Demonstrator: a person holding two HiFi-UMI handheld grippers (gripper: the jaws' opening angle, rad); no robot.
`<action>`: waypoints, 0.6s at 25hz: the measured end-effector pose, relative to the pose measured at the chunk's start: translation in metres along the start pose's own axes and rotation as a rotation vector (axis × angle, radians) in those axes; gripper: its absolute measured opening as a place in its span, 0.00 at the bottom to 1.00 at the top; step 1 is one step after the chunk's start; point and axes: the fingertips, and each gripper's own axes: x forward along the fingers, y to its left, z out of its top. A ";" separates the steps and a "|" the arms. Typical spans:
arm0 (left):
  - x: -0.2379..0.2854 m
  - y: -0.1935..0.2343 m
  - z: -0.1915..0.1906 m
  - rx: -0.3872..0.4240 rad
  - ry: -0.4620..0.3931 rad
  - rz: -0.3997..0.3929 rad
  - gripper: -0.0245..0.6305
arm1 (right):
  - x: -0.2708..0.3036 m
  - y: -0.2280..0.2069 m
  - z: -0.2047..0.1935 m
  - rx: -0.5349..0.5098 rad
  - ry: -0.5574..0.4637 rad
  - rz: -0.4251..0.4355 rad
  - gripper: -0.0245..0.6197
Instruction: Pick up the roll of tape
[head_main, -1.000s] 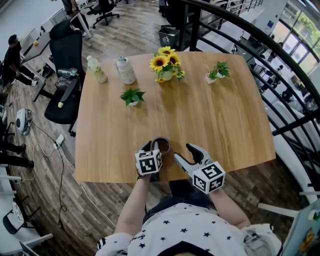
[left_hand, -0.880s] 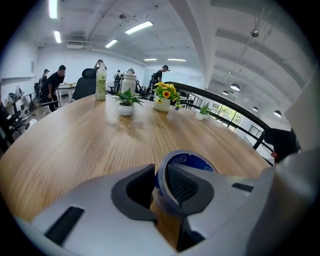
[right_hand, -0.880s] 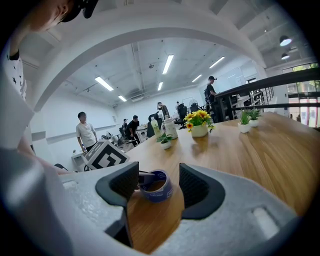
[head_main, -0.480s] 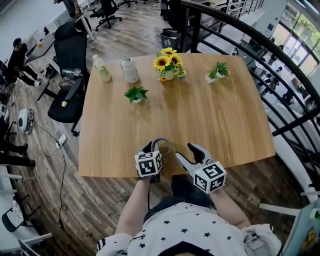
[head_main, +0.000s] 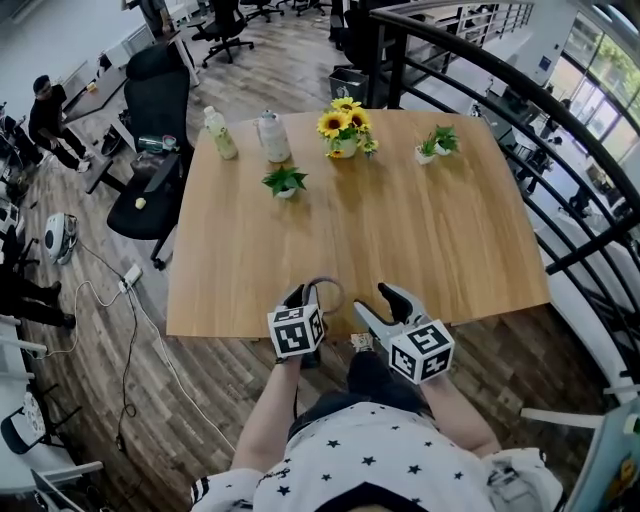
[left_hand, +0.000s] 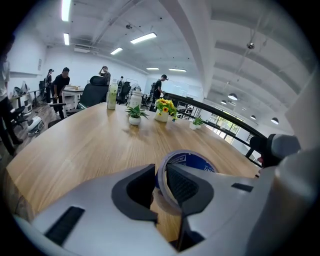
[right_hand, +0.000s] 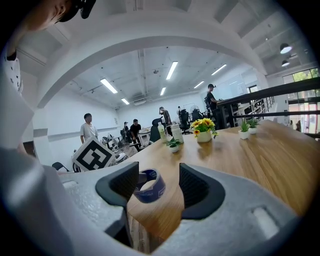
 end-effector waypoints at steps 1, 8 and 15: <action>-0.006 0.000 -0.001 -0.002 -0.005 -0.001 0.15 | -0.003 0.003 -0.001 -0.003 -0.002 -0.001 0.40; -0.041 0.004 -0.006 -0.011 -0.042 -0.013 0.14 | -0.014 0.025 -0.005 -0.021 -0.017 -0.012 0.40; -0.075 0.006 -0.008 -0.018 -0.081 -0.027 0.14 | -0.025 0.037 -0.006 -0.054 -0.024 -0.030 0.40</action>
